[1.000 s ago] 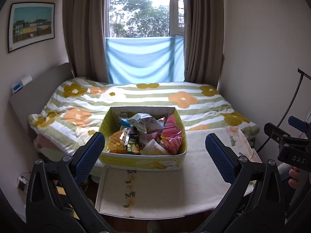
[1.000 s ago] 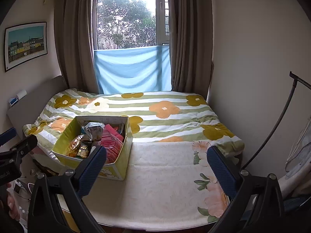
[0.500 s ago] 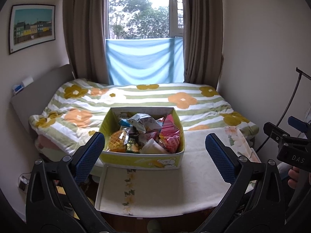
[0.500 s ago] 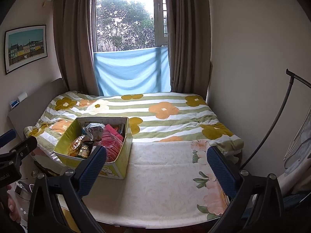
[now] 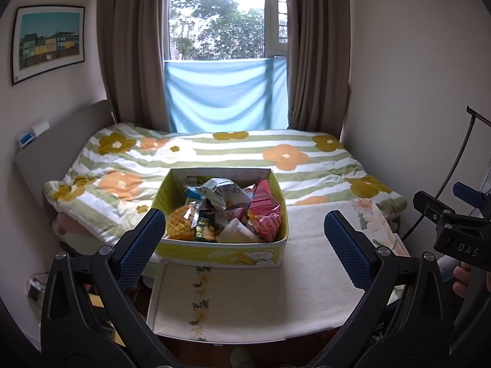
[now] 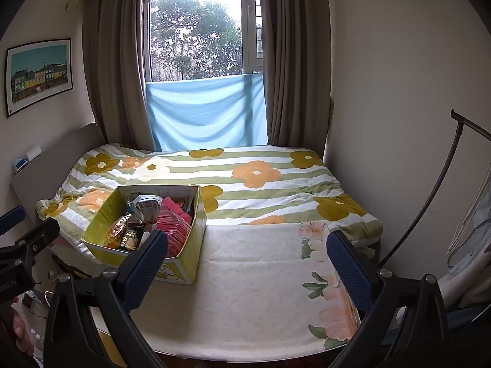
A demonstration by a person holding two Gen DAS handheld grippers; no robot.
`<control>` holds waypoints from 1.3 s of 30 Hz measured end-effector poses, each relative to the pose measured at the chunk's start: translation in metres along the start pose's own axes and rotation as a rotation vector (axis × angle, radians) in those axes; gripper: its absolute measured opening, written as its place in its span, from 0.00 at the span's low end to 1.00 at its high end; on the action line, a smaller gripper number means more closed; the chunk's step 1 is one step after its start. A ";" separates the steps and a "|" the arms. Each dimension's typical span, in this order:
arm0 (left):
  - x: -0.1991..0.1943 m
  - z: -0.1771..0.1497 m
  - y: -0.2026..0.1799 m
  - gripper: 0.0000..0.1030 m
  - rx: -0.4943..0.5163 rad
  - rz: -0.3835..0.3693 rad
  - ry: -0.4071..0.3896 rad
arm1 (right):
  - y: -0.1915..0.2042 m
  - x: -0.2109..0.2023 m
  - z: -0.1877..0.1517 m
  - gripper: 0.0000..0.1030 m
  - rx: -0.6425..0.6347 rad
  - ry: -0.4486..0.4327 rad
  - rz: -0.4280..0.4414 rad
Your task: Organize snacks
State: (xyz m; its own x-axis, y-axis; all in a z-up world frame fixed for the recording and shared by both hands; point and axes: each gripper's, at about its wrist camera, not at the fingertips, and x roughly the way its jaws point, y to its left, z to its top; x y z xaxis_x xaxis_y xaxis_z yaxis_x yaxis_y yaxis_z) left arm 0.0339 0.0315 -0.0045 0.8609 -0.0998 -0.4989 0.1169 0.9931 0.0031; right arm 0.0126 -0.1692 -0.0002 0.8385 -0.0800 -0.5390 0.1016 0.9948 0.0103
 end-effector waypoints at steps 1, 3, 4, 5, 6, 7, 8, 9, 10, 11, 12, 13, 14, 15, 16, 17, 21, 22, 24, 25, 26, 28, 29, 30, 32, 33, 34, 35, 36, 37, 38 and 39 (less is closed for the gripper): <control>0.001 0.000 0.000 1.00 -0.001 0.000 0.001 | 0.000 0.000 0.000 0.99 0.001 -0.001 0.000; 0.002 0.000 -0.001 1.00 -0.003 0.000 0.004 | 0.000 0.000 0.000 0.99 0.001 -0.001 0.000; 0.003 0.001 -0.001 1.00 -0.004 0.001 0.004 | -0.001 0.000 0.000 0.99 0.002 -0.001 0.001; 0.003 0.001 -0.001 1.00 -0.004 0.000 0.004 | 0.000 0.000 0.000 0.99 0.001 -0.002 0.001; 0.003 0.001 -0.001 1.00 -0.003 0.001 0.003 | 0.000 0.000 0.000 0.99 0.001 -0.001 0.001; 0.003 0.001 -0.001 1.00 -0.003 0.001 0.003 | -0.001 0.001 0.000 0.99 0.001 -0.001 0.001; 0.003 0.001 0.000 1.00 -0.004 0.002 0.003 | -0.001 0.001 0.000 0.99 0.001 0.000 0.002; 0.003 0.001 0.000 1.00 -0.004 0.001 0.003 | 0.000 0.000 0.000 0.99 0.000 0.000 0.001; 0.003 0.001 0.000 1.00 -0.004 0.002 0.003 | 0.000 0.000 0.000 0.99 0.000 -0.002 0.001; 0.004 0.001 0.000 1.00 -0.004 0.002 0.003 | 0.000 0.000 0.000 0.99 0.001 -0.001 0.001; 0.003 0.001 0.000 1.00 -0.003 0.002 0.004 | 0.000 0.000 0.000 0.99 0.001 -0.001 0.002; 0.003 0.001 0.000 1.00 -0.003 0.002 0.004 | 0.000 0.000 0.000 1.00 0.002 -0.002 0.001; 0.004 0.001 0.000 1.00 -0.002 0.003 0.004 | -0.001 0.001 0.001 0.99 0.003 -0.001 0.000; 0.003 0.001 0.000 1.00 -0.003 0.002 0.004 | -0.001 0.002 0.001 0.99 0.002 -0.001 0.001; 0.003 0.001 0.000 1.00 -0.004 0.002 0.004 | -0.002 0.002 0.002 0.99 0.003 -0.002 0.001; 0.003 0.001 0.000 1.00 -0.003 0.003 0.004 | -0.002 0.002 0.002 0.99 0.003 -0.002 0.001; 0.003 0.001 0.000 1.00 -0.003 0.003 0.004 | -0.001 0.002 0.001 0.99 0.002 -0.001 0.001; 0.004 0.001 0.000 1.00 -0.003 0.003 0.004 | -0.002 0.002 0.002 0.99 0.003 -0.001 0.001; 0.004 0.001 0.000 1.00 -0.002 0.004 0.005 | -0.001 0.002 0.001 0.99 0.003 -0.001 0.001; 0.004 0.001 0.001 1.00 -0.003 0.005 0.006 | -0.002 0.002 0.001 0.99 0.003 0.000 0.001; 0.004 0.001 0.002 1.00 -0.004 0.006 0.006 | -0.002 0.002 0.001 0.99 0.003 -0.001 0.001; 0.004 0.001 0.002 1.00 -0.003 0.006 0.006 | -0.002 0.003 0.003 0.99 0.003 -0.001 0.000; 0.005 0.001 0.002 1.00 -0.003 0.006 0.005 | -0.002 0.003 0.002 0.99 0.003 -0.001 0.000; 0.004 0.001 0.002 1.00 -0.002 0.005 0.006 | -0.002 0.003 0.002 1.00 0.004 0.000 0.001; 0.005 0.001 0.003 1.00 -0.001 0.005 0.006 | -0.002 0.003 0.002 0.99 0.003 0.000 0.001; 0.004 0.001 0.004 1.00 -0.001 0.006 0.002 | -0.002 0.003 0.002 0.99 0.003 0.000 0.002; 0.004 0.002 0.005 1.00 0.002 0.006 -0.004 | -0.002 0.003 0.002 0.99 0.003 -0.001 0.002; 0.004 0.002 0.006 1.00 0.006 0.010 -0.006 | -0.003 0.003 0.002 1.00 0.002 -0.001 0.001; 0.004 0.001 0.006 1.00 0.008 0.022 -0.007 | -0.002 0.003 0.002 0.99 0.003 -0.001 0.001; 0.003 0.001 0.006 1.00 0.010 0.034 -0.009 | -0.002 0.003 0.002 0.99 0.003 0.000 0.002; 0.003 0.001 0.007 1.00 0.014 0.038 -0.013 | -0.002 0.003 0.002 0.99 0.004 0.000 0.003; 0.003 0.001 0.008 1.00 0.017 0.041 -0.019 | -0.001 0.003 0.002 0.99 0.004 -0.001 0.001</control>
State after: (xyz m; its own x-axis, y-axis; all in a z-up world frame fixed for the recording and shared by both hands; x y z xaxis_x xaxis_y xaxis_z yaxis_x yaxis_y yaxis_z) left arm 0.0376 0.0392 -0.0050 0.8744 -0.0602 -0.4815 0.0896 0.9952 0.0383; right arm 0.0158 -0.1708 0.0000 0.8390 -0.0788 -0.5385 0.1027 0.9946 0.0144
